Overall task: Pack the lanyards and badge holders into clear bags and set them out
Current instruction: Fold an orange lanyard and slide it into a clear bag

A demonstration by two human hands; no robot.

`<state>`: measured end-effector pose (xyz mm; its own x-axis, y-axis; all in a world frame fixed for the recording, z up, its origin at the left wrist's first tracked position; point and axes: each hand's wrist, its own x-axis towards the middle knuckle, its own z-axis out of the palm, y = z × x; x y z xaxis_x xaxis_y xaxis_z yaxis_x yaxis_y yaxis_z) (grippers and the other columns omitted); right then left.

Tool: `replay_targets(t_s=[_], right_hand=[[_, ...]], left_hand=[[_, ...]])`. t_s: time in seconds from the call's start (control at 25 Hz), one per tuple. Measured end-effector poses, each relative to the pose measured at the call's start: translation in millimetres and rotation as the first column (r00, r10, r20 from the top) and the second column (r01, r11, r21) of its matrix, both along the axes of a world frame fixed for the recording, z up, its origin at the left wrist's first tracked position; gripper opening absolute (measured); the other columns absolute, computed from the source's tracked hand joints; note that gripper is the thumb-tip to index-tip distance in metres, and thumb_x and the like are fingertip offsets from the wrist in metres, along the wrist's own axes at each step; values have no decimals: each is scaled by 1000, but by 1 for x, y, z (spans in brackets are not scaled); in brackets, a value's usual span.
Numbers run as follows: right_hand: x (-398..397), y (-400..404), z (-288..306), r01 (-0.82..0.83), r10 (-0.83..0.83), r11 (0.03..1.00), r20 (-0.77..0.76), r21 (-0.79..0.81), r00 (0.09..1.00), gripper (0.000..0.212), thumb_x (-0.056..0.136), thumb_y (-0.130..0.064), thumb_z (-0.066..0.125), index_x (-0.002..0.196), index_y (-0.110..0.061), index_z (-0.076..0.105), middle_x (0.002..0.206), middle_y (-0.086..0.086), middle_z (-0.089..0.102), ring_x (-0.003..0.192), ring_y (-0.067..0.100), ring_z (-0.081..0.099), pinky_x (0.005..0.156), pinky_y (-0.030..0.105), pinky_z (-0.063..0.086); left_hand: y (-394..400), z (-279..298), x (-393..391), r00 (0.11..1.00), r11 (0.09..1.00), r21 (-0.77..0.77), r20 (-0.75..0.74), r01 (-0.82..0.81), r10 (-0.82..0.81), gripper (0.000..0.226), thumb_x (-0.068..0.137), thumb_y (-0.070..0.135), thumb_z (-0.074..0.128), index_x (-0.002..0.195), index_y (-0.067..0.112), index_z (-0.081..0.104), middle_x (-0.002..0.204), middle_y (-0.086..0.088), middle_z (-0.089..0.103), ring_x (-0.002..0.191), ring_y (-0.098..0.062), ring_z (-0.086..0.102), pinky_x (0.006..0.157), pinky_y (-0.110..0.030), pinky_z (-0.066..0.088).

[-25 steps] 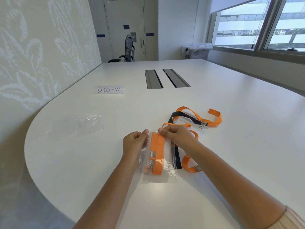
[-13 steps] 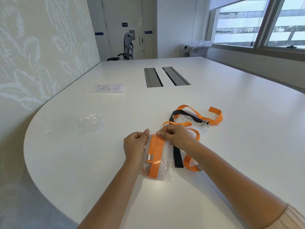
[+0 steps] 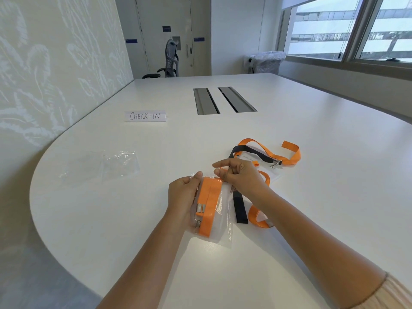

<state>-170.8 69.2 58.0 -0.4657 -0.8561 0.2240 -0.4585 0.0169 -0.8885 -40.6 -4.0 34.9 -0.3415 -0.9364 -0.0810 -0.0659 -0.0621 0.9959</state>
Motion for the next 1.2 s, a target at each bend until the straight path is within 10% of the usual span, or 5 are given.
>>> replay_targets(t_s=[0.36,0.6,0.92,1.2], right_hand=[[-4,-5,-4,218,-219,976,-76,-16,973,24,76,-41,71,86,-22,59,55,-7,56,40,-3,50,40,4,36],[-14,-1,1,59,-90,986,202,157,975,37,75,-31,72,107,-16,61,70,3,67,54,8,63,64,25,59],[-10,-2,-1,104,-133,988,282,117,950,36,80,-26,68,111,-9,59,73,0,65,62,10,64,57,19,57],[6,-2,-2,-172,63,938,340,301,938,53,76,-19,74,115,-31,41,81,-1,70,69,10,70,55,21,56]], left_hand=[[5,0,-5,994,980,-165,1,-108,110,49,86,36,60,43,20,42,31,12,41,39,-9,43,54,-24,37],[-1,-2,2,983,965,-191,-23,-181,180,50,85,35,62,48,12,38,47,-3,36,54,-23,36,61,-34,37],[-3,2,5,982,967,-176,2,-184,187,46,83,36,64,68,-7,59,62,-15,54,57,-25,46,62,-37,45],[-14,-4,9,956,953,-94,-78,-289,282,42,84,32,64,56,5,47,51,-7,38,53,-22,35,58,-32,35]])
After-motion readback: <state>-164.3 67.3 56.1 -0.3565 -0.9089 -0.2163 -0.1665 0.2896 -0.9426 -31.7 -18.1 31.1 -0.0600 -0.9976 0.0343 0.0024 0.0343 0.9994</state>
